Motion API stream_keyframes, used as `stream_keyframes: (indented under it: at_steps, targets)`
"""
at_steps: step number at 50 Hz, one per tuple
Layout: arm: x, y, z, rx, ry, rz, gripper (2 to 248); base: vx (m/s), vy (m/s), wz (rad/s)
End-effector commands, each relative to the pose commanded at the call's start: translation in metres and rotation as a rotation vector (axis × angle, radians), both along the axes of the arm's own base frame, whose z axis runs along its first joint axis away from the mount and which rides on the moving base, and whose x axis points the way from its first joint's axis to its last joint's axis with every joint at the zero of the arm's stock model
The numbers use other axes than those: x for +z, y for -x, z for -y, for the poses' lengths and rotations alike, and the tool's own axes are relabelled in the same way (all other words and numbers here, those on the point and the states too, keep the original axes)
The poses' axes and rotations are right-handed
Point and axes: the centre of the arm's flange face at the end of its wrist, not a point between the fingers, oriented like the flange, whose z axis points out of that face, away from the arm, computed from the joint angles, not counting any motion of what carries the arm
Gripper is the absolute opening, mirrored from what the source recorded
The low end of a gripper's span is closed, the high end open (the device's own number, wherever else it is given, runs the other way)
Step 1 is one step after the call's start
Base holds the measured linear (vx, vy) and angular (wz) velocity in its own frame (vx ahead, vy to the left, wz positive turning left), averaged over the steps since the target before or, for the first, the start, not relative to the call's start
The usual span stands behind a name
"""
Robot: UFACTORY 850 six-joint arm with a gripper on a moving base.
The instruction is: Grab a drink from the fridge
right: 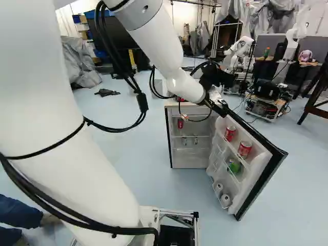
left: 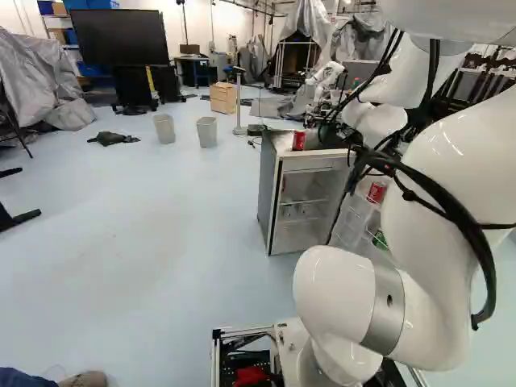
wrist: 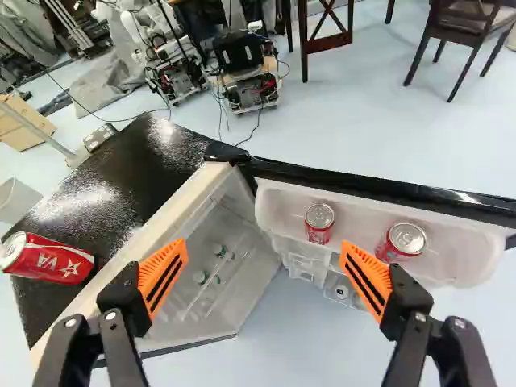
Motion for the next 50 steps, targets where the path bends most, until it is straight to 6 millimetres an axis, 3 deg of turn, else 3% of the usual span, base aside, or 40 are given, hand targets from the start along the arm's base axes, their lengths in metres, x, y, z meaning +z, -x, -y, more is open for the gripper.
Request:
stream_keyframes:
  at_steps: [25, 50]
  targets:
    - [0.022, 0.027, 0.028, -0.075, -0.051, 0.009, 247, 0.000, 0.000, 0.000]
    - [0.045, 0.037, 0.061, -0.123, -0.083, 0.019, 247, 0.000, 0.000, 0.000]
